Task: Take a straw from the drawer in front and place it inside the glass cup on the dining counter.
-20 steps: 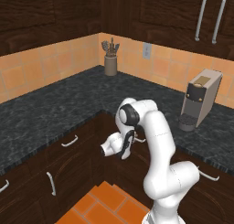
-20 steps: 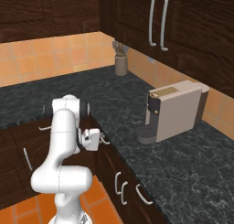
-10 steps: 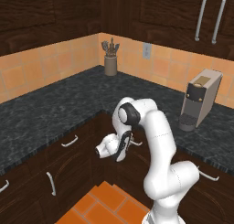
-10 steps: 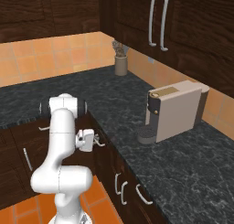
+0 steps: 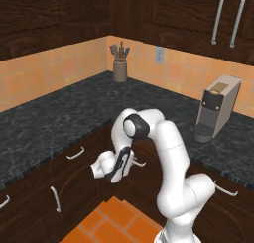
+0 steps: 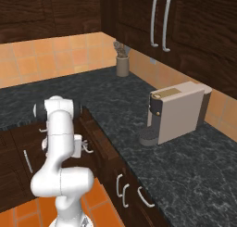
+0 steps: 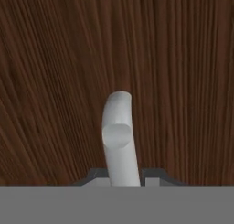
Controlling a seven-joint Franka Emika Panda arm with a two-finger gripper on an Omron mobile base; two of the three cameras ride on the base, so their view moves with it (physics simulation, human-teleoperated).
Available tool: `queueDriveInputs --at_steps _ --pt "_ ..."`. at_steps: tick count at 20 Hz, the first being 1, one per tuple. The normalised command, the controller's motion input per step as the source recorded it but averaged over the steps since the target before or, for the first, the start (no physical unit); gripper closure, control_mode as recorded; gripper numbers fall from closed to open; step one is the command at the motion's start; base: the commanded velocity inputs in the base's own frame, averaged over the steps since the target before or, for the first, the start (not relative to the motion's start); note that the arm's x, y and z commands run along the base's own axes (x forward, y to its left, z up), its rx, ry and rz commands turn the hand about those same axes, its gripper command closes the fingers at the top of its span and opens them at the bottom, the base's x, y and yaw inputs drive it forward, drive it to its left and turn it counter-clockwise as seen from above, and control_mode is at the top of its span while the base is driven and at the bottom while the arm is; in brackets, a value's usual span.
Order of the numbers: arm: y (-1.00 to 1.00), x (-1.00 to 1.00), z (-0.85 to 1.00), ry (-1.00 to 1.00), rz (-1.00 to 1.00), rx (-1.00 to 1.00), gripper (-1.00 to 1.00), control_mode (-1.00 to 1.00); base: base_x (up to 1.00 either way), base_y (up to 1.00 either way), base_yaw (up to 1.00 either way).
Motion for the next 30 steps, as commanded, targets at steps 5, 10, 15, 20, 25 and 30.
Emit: queueDriveInputs --at_steps 5,10,15,20,25,30 --pt "0.56 -0.50 -0.23 0.00 -0.09 0.00 1.00 -1.00 0.00 0.00 0.00" --pt "0.57 -0.54 -0.22 0.00 -0.08 0.00 1.00 -1.00 0.00 0.00 0.00" --pt "0.66 -0.65 -0.21 -0.01 -0.07 0.00 1.00 -1.00 0.00 0.00 0.00" --pt "0.73 -0.68 -0.20 -0.02 -0.06 0.00 1.00 -1.00 0.00 0.00 0.00" --pt "0.62 -0.62 -0.21 -0.01 -0.06 0.00 1.00 -1.00 0.00 0.00 0.00" --pt "0.47 -0.60 -0.21 -0.03 -0.03 0.00 1.00 -1.00 0.00 0.00 0.00"
